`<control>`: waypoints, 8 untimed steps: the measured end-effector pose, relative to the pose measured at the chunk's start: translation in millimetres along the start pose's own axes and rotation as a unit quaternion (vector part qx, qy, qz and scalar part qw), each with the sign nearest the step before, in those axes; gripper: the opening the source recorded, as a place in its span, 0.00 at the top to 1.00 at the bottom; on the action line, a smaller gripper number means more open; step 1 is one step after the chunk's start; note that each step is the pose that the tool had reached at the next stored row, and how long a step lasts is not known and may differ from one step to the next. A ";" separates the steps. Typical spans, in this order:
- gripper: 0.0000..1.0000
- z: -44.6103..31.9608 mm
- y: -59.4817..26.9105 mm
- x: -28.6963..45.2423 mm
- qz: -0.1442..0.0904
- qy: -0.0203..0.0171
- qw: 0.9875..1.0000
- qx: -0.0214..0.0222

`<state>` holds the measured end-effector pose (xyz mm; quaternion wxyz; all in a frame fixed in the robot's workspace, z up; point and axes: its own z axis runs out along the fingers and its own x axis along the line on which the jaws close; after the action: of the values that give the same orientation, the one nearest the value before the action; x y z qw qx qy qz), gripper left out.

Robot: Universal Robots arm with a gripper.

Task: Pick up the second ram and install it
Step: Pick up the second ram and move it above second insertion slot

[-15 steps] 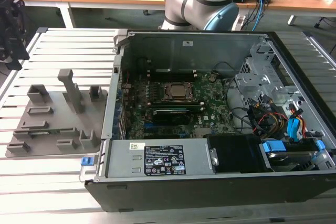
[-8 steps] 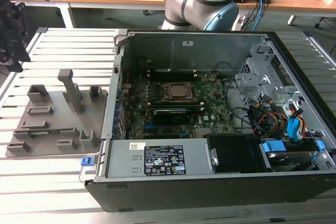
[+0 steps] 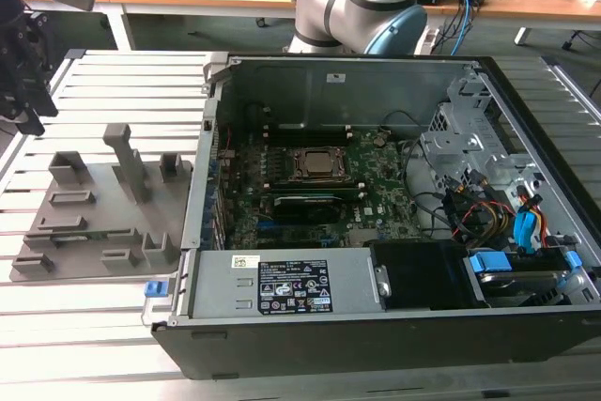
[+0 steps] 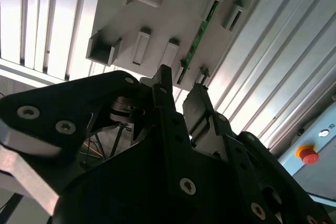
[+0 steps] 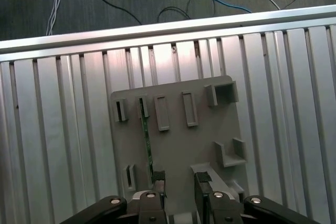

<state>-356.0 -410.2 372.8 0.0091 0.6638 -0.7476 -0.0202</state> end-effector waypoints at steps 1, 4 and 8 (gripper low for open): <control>0.64 0.8 0.0 0.0 0.000 0.000 1.000 0.000; 0.64 3.5 -0.2 0.1 0.000 0.000 1.000 0.000; 0.64 6.1 -0.3 0.1 0.000 0.000 1.000 0.000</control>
<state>-356.0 -410.2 366.7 0.0091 0.6638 -0.7476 -0.0201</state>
